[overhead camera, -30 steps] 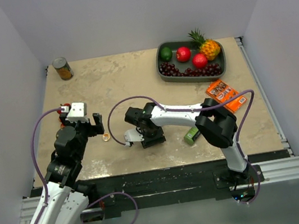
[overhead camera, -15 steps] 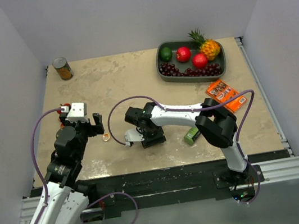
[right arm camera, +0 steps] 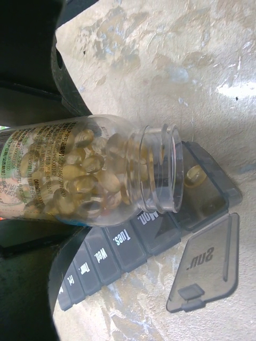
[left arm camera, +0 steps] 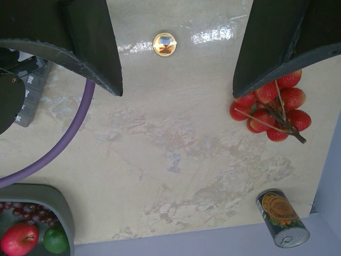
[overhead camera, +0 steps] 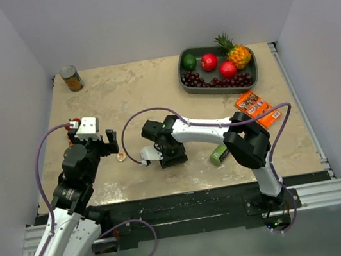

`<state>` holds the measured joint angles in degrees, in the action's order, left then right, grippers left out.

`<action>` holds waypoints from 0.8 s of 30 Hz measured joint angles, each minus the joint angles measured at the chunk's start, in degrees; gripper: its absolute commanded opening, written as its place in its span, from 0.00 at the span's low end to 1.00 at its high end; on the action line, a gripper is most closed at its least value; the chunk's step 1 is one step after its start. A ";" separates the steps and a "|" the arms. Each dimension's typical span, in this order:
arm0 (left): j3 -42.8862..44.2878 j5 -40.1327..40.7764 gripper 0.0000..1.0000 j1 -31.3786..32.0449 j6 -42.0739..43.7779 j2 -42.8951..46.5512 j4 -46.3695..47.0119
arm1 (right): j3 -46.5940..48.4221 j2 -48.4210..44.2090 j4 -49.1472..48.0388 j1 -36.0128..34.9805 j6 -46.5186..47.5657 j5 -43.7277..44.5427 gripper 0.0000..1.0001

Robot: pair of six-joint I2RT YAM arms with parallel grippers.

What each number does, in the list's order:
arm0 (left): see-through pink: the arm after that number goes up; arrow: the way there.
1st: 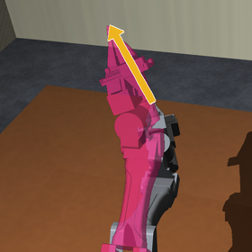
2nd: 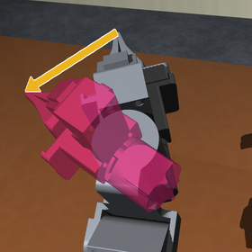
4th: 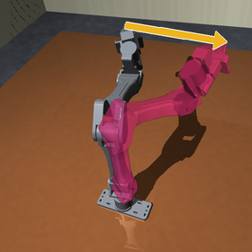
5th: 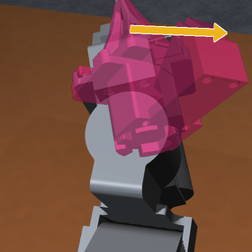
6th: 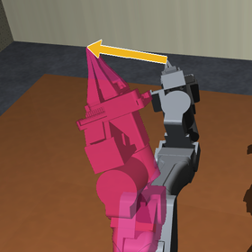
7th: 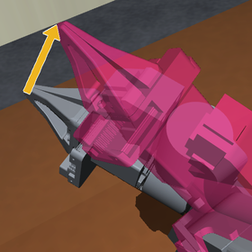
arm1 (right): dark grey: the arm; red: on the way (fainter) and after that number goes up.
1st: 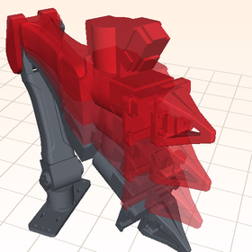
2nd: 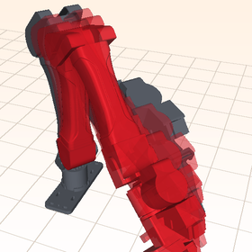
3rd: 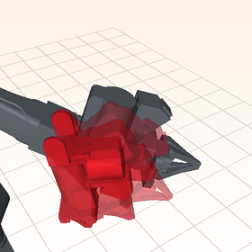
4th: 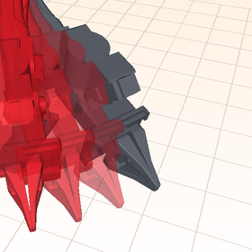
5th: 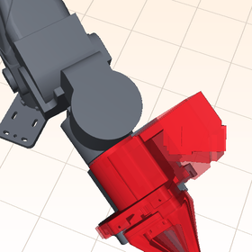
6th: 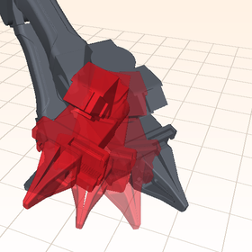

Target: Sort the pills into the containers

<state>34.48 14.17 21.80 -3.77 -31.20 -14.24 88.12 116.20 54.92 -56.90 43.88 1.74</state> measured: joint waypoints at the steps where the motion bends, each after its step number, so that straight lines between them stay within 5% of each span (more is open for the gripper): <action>1: 0.00 0.00 0.88 0.00 0.00 0.00 0.00 | 0.00 0.00 0.02 0.13 -0.02 -0.24 0.04; 15: 0.00 0.02 0.88 0.00 0.00 0.46 0.00 | 0.04 -6.95 1.25 5.84 0.20 -10.19 0.04; 24: 0.00 0.44 0.88 0.00 0.07 1.38 0.04 | 3.13 -26.67 2.10 23.47 2.05 -32.81 0.04</action>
<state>34.48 14.61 21.80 -3.70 -29.82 -14.20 91.24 89.54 57.01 -33.43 45.93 -31.07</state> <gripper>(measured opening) 0.880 0.555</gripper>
